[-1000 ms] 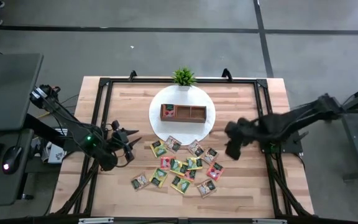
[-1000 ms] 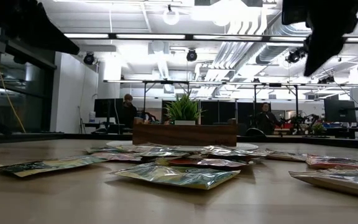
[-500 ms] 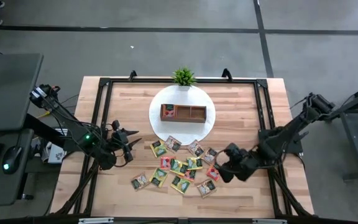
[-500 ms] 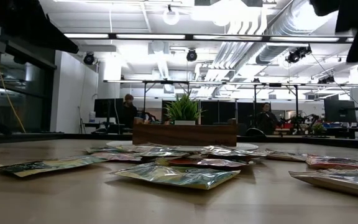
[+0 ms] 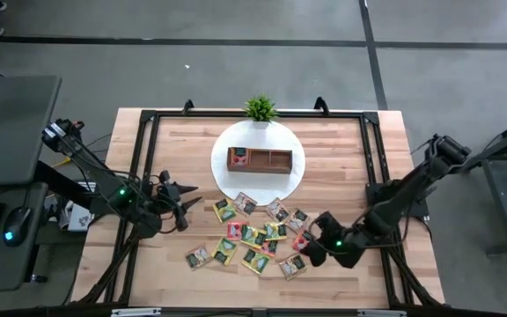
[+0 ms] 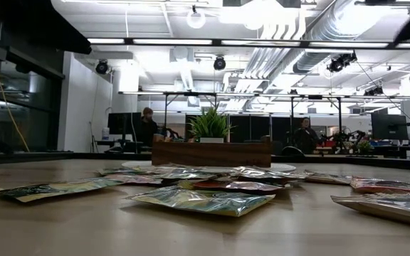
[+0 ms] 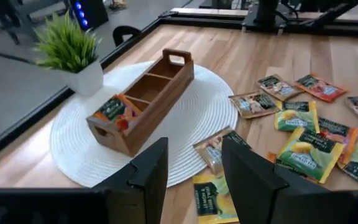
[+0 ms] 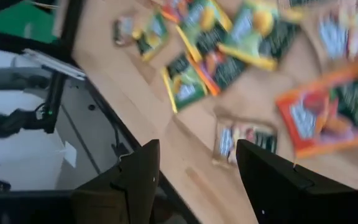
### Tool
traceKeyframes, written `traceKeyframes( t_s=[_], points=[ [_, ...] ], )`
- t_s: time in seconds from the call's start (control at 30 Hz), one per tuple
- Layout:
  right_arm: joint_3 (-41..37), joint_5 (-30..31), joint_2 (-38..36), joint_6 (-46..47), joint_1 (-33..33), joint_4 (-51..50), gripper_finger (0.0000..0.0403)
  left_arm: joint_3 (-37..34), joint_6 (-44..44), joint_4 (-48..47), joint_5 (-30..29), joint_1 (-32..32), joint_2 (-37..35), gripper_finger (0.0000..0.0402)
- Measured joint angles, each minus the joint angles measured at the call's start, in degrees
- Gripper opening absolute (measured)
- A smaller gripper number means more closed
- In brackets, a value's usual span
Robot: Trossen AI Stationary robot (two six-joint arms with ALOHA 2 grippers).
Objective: Pick & Place Tea
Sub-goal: Put the orange tea bag into the left section of the wooden organizer
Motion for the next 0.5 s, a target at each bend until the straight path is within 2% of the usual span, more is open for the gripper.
traceKeyframes(
  t_s=[0.23, 0.37, 0.5],
  points=[
    [0.1, -14.2, 10.6, 14.3, -1.8, 5.7, 0.0208, 0.0, 7.0, -0.4, -0.3, 0.0, -1.2, 0.0147],
    [1.4, -22.1, 15.0, 20.1, -3.7, 4.0, 0.0208, 0.0, 9.1, -0.4, -0.3, 0.0, -2.5, 0.0147],
    [4.3, -24.9, 15.6, 21.4, -5.9, -1.0, 0.0208, 0.0, 12.9, -0.5, 2.3, 0.0, -3.7, 0.0147]
  ],
)
